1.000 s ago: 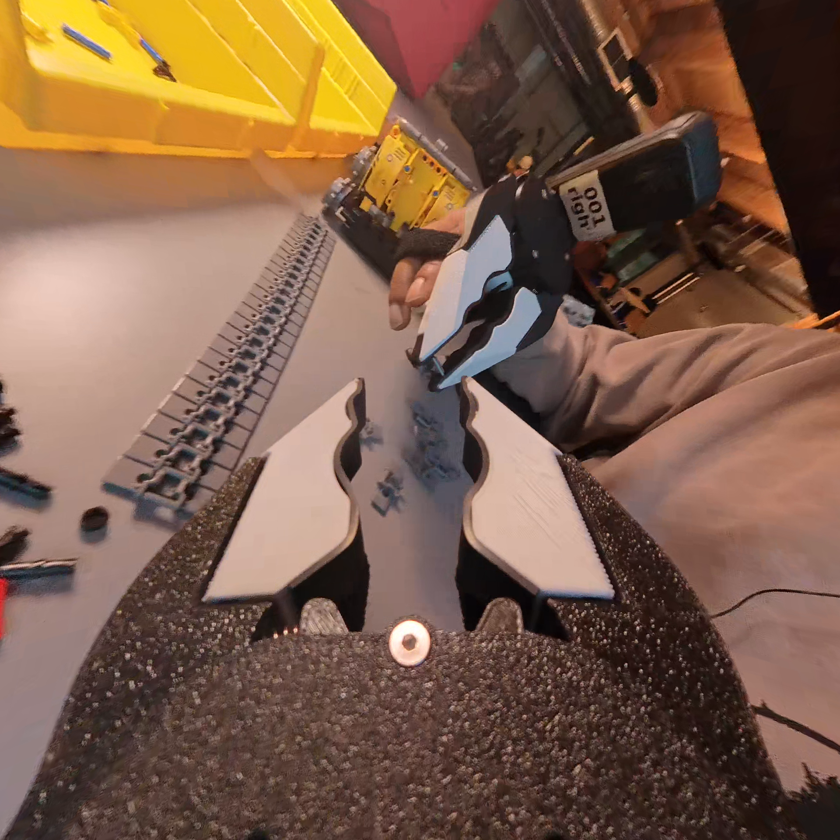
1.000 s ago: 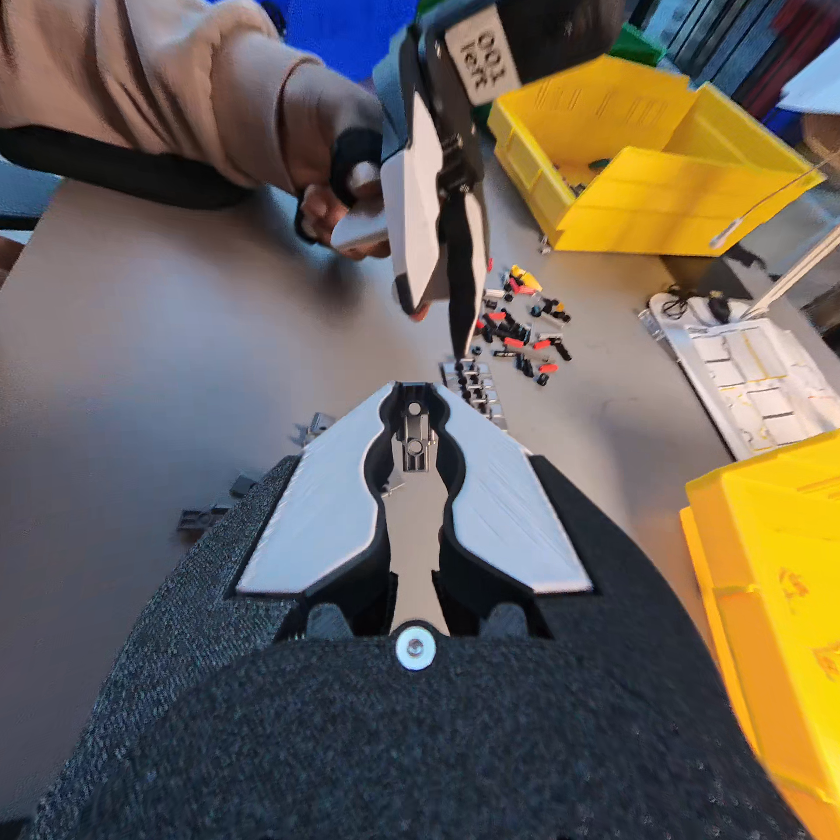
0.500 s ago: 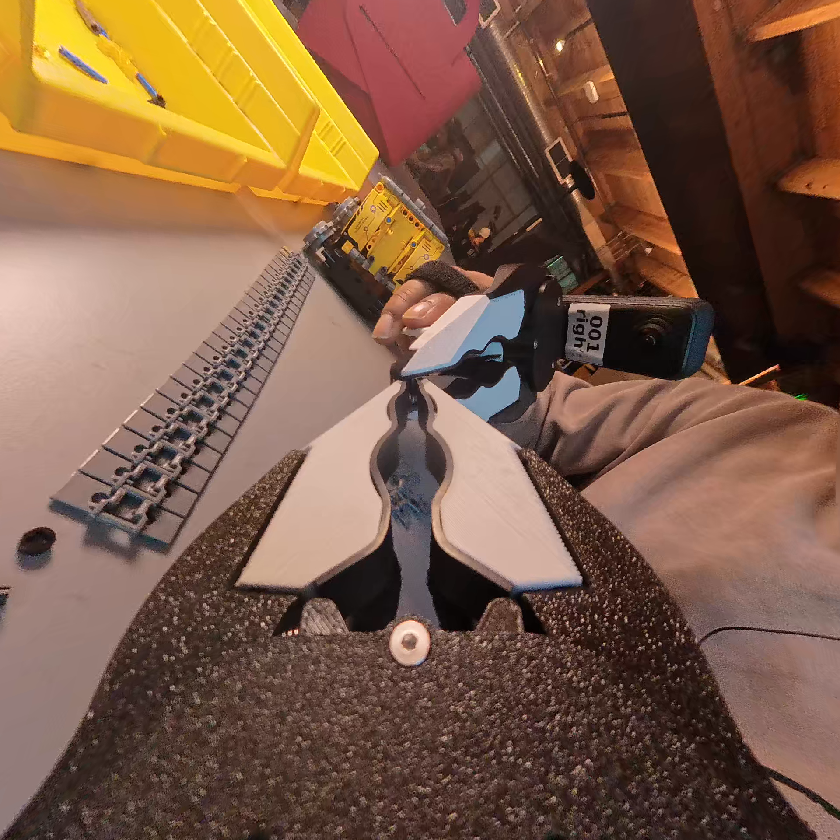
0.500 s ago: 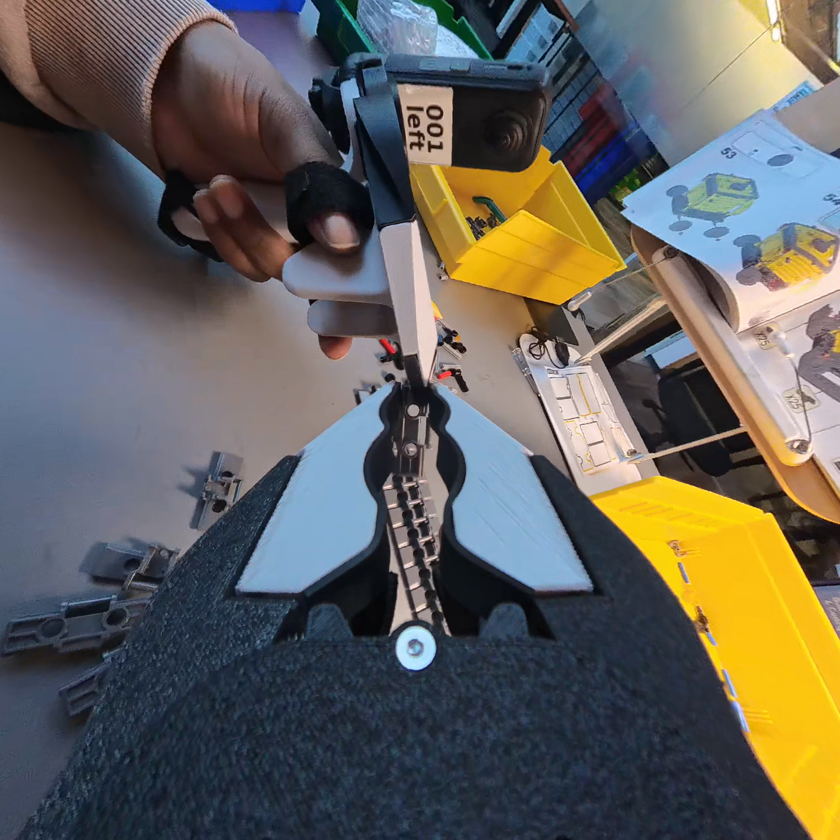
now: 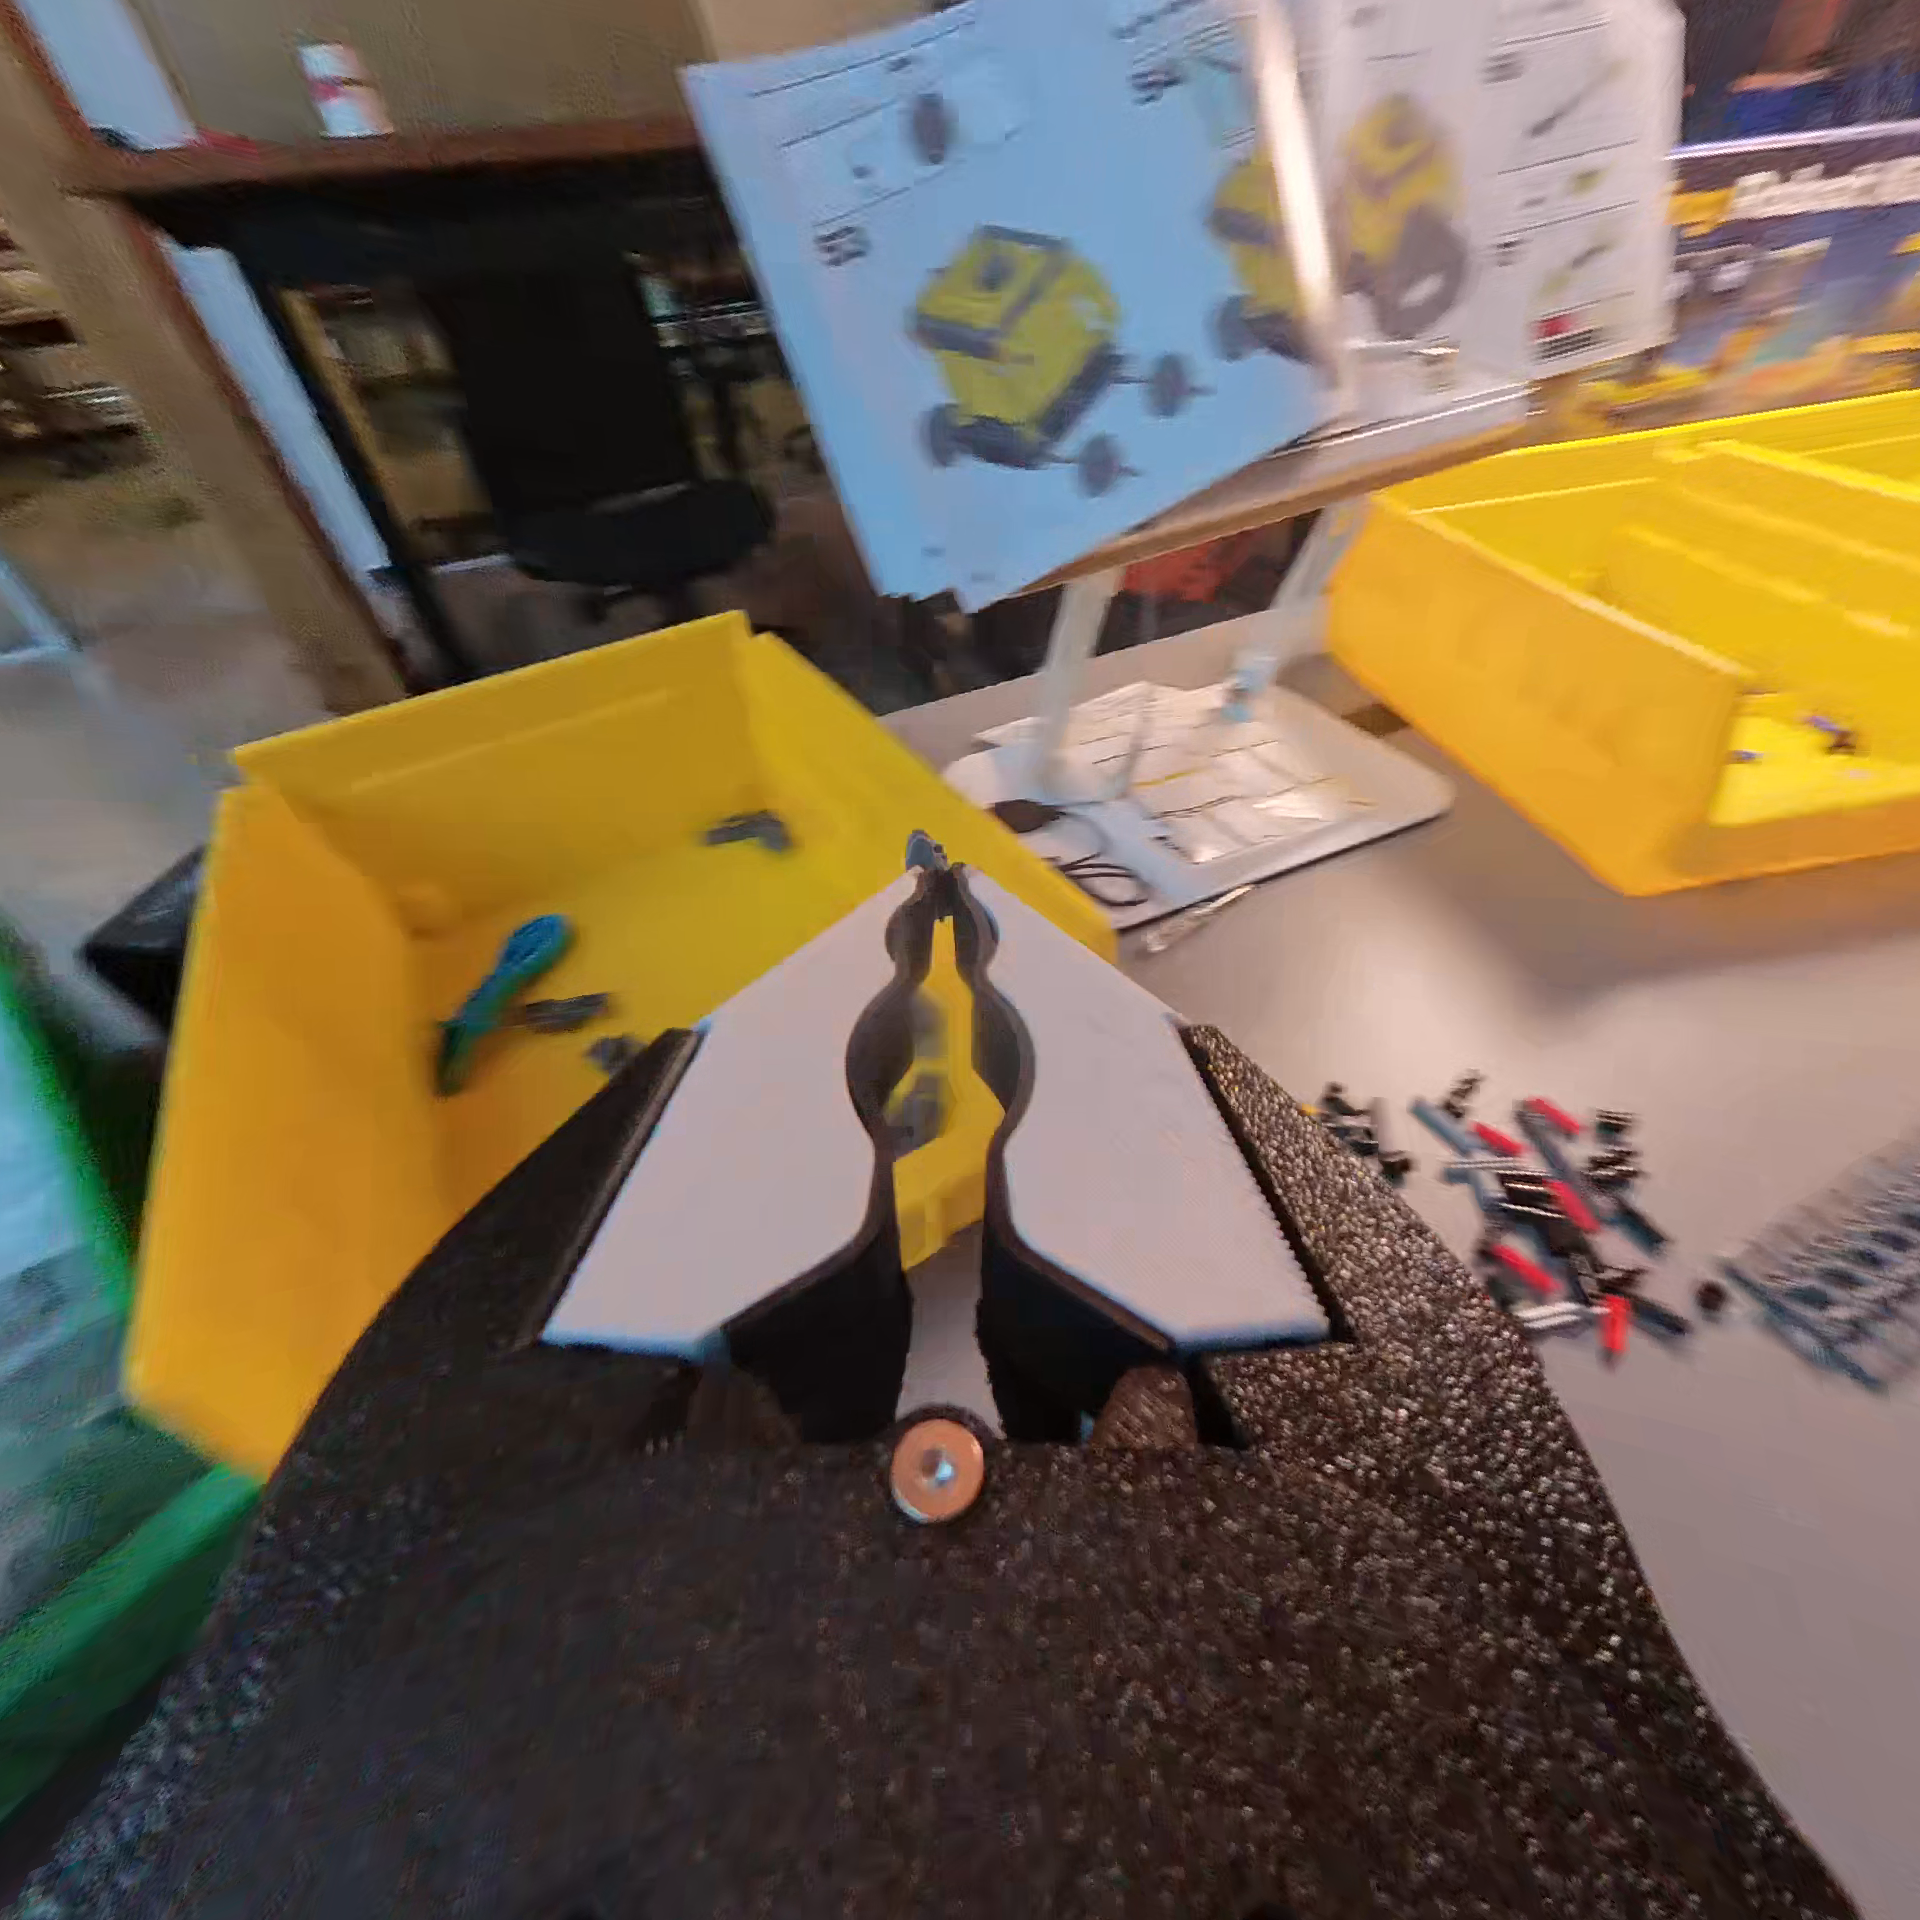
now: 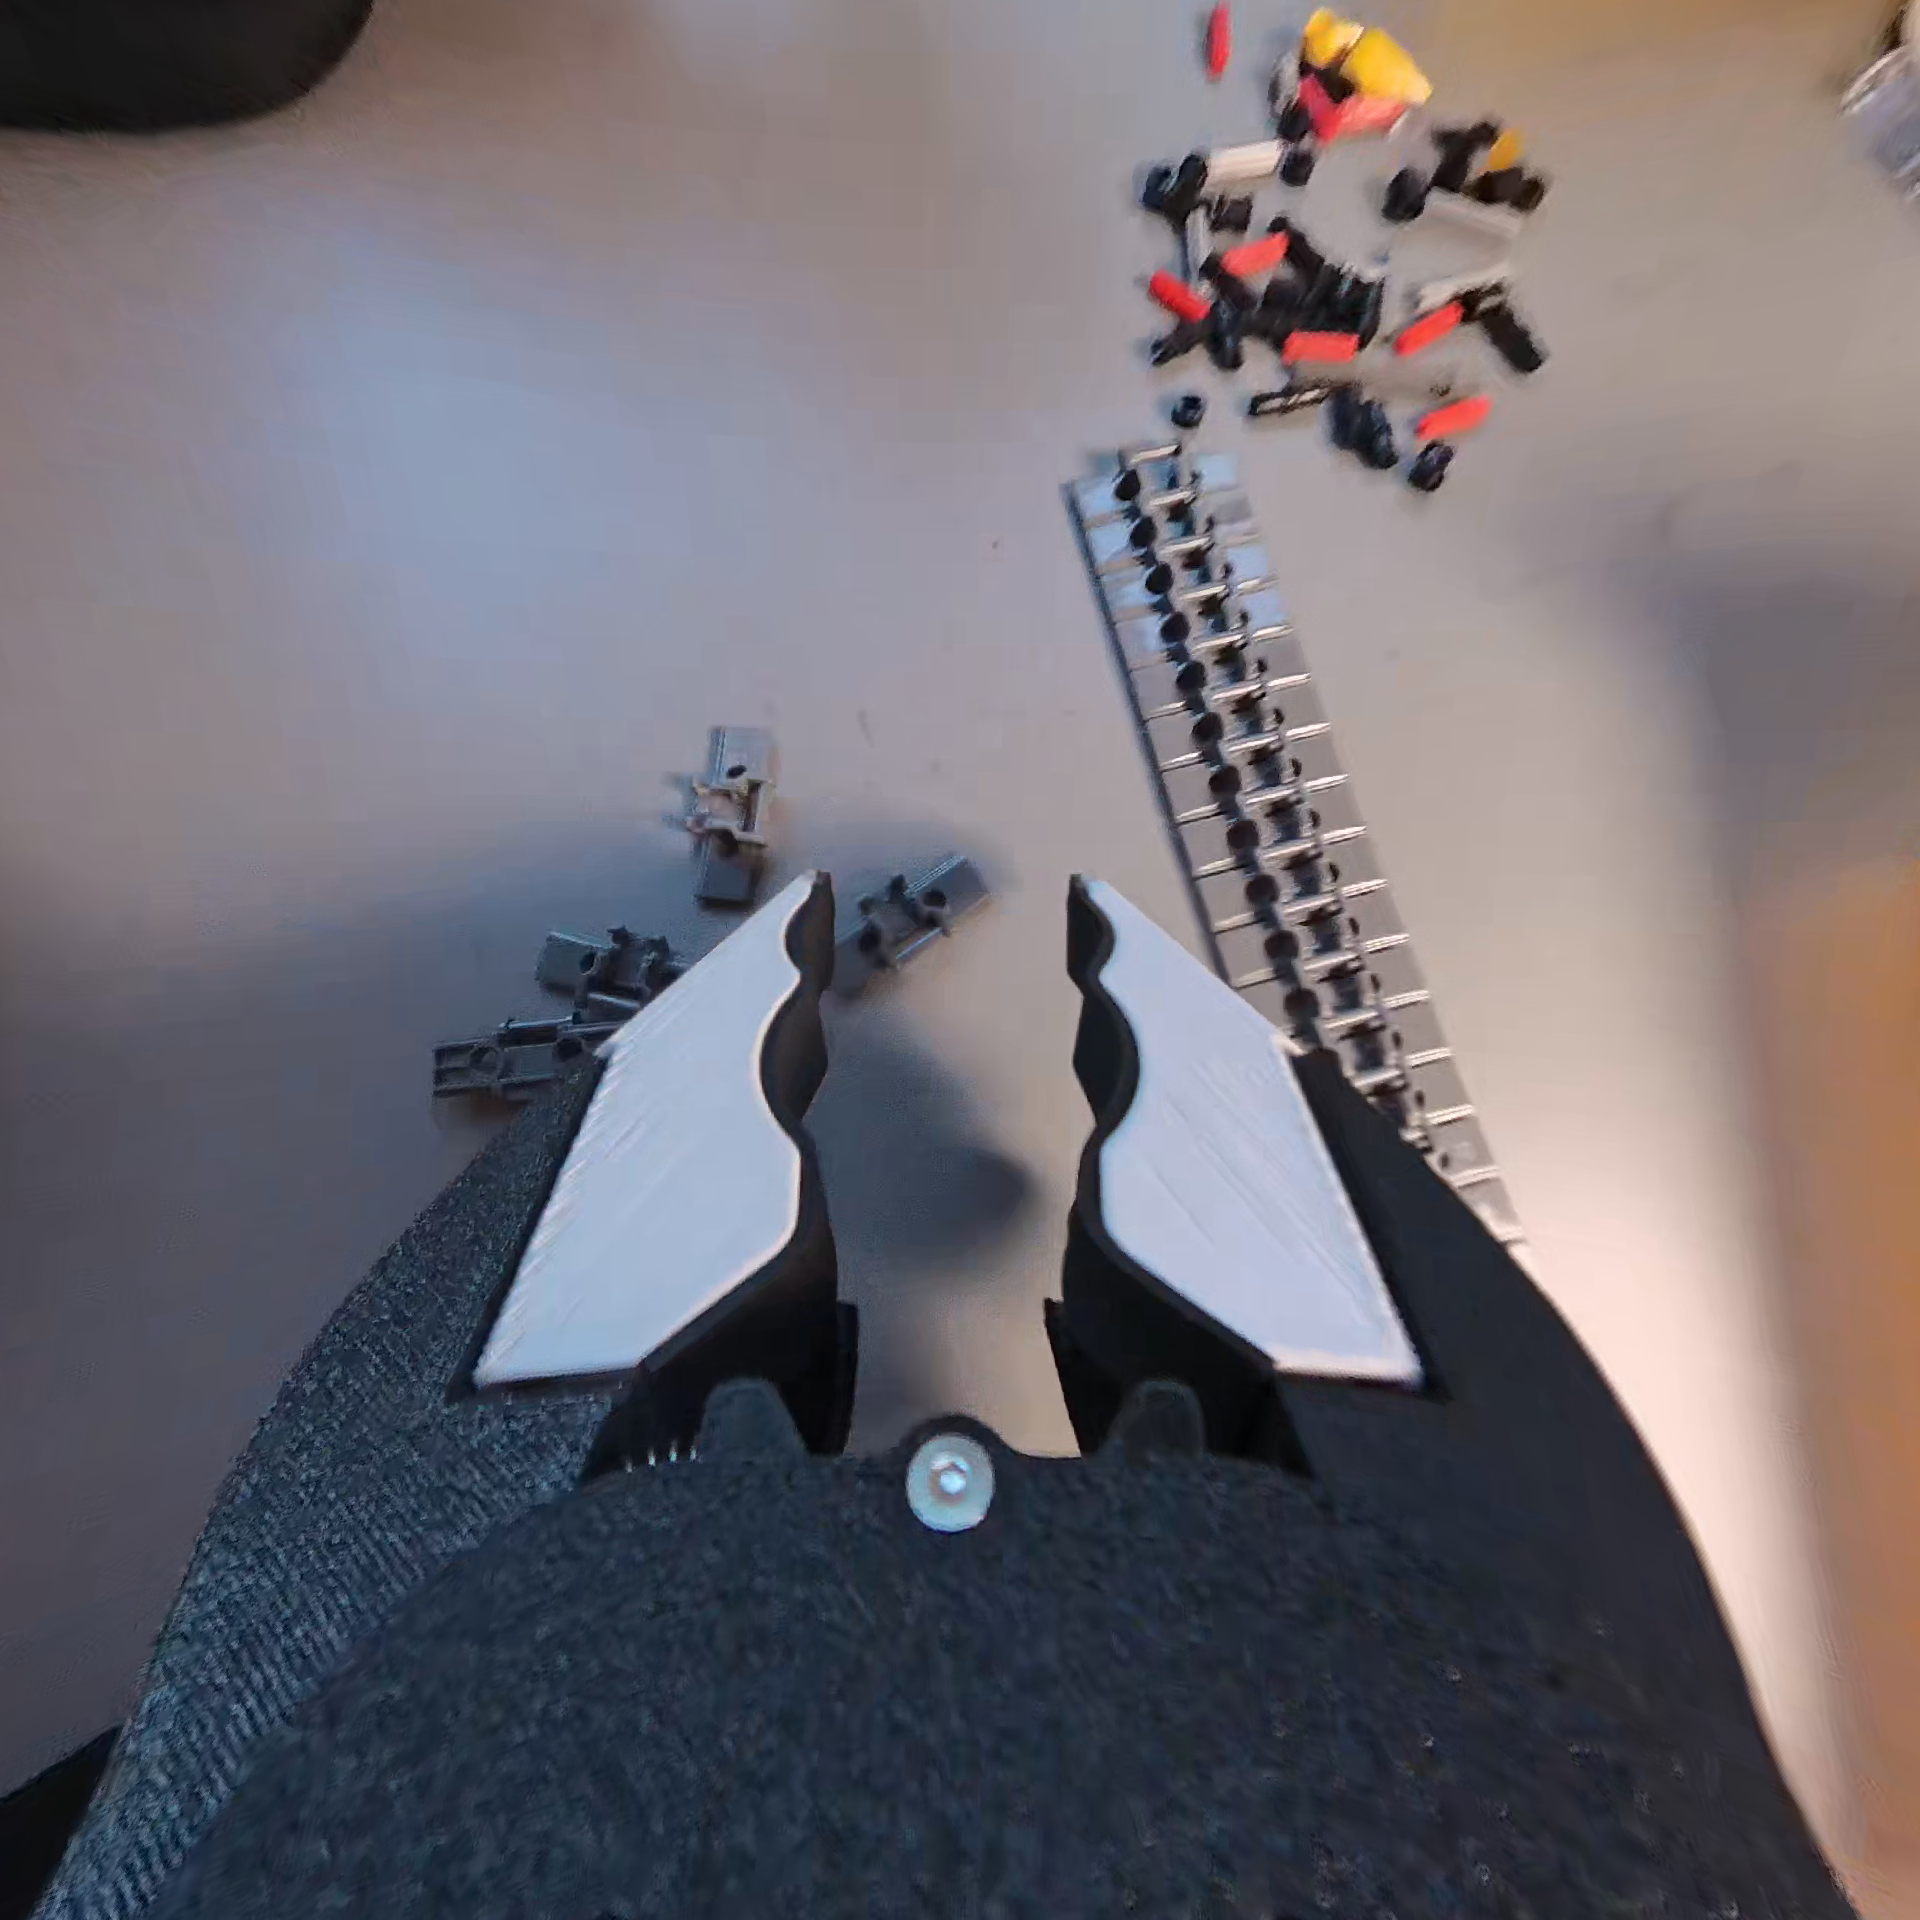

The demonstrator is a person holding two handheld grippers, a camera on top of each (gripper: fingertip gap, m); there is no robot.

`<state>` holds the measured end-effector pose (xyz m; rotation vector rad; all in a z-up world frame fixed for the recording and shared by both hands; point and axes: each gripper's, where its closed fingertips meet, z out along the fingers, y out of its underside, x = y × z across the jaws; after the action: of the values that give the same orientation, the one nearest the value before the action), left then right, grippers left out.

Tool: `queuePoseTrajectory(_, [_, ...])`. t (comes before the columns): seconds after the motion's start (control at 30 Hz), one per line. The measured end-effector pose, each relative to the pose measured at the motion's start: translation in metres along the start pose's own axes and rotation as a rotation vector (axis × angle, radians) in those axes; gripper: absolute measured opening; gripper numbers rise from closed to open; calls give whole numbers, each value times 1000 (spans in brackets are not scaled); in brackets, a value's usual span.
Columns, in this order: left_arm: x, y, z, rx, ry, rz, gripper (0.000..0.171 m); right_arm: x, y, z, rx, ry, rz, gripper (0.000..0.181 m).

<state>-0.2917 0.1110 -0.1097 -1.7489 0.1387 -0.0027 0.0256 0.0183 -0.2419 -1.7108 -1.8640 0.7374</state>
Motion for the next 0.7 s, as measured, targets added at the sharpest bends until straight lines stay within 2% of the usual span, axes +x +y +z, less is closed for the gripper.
queuePoseTrajectory(0.07, [-32, 17, 0, -55, -88, -25, 2, -4, 7, 6, -52, -15, 8, 42])
queuePoseTrajectory(0.13, [-48, 31, -1, -96, -125, -63, 7, -5, 11, 8, -86, -7, -2, 36])
queuePoseTrajectory(0.23, [-39, 25, -3, -61, -64, -131, 28, -10, 11, 8, -94, -18, -20, 19])
queuePoseTrajectory(0.33, [8, 16, -2, -52, 133, -177, 35, -7, 9, 8, -94, 15, -56, 19])
queuePoseTrajectory(0.4, [57, 17, -3, -87, 345, -220, 34, -3, 3, 8, -64, 51, -87, 18])
queuePoseTrajectory(0.53, [157, 24, -18, -216, 772, -370, 35, 4, -32, -3, 106, 162, -219, 19])
queuePoseTrajectory(0.6, [194, 31, -26, -271, 899, -377, 35, 9, -46, -9, 163, 238, -258, 18])
queuePoseTrajectory(0.7, [235, 42, -36, -339, 1005, -333, 35, 15, -60, -14, 213, 353, -342, 18])
